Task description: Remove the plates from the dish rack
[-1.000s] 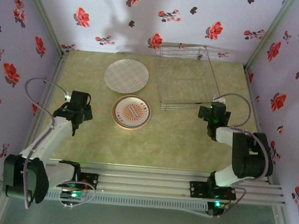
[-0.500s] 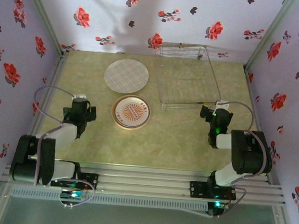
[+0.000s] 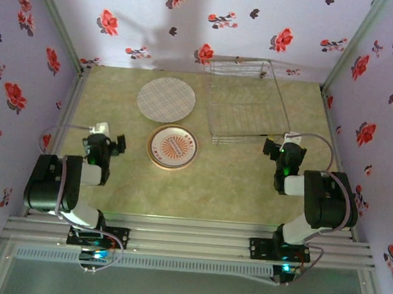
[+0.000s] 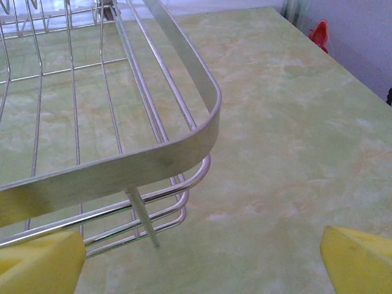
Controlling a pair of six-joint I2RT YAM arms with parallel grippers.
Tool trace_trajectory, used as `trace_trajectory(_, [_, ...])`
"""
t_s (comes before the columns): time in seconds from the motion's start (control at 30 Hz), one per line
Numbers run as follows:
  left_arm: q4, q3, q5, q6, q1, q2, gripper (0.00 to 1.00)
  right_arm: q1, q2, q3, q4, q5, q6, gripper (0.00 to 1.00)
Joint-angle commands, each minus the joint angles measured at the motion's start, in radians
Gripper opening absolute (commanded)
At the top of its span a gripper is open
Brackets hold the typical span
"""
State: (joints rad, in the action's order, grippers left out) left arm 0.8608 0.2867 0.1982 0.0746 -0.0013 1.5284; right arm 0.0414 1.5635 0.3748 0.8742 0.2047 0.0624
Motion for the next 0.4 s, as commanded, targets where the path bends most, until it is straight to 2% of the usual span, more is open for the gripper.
trace_trajectory(0.0, [0.095,0.066,-0.038,-0.020,0.009,0.012,1.00,-0.006,-0.005,0.009,0.017,0.013,0.017,0.99])
trace_trajectory(0.03, [0.006,0.110,-0.056,-0.025,0.011,0.008,1.00,-0.007,-0.006,0.009,0.018,0.013,0.017,0.99])
trace_trajectory(0.37, [0.039,0.097,-0.059,-0.029,0.010,0.012,1.00,-0.021,-0.006,0.013,0.008,-0.021,0.022,0.99])
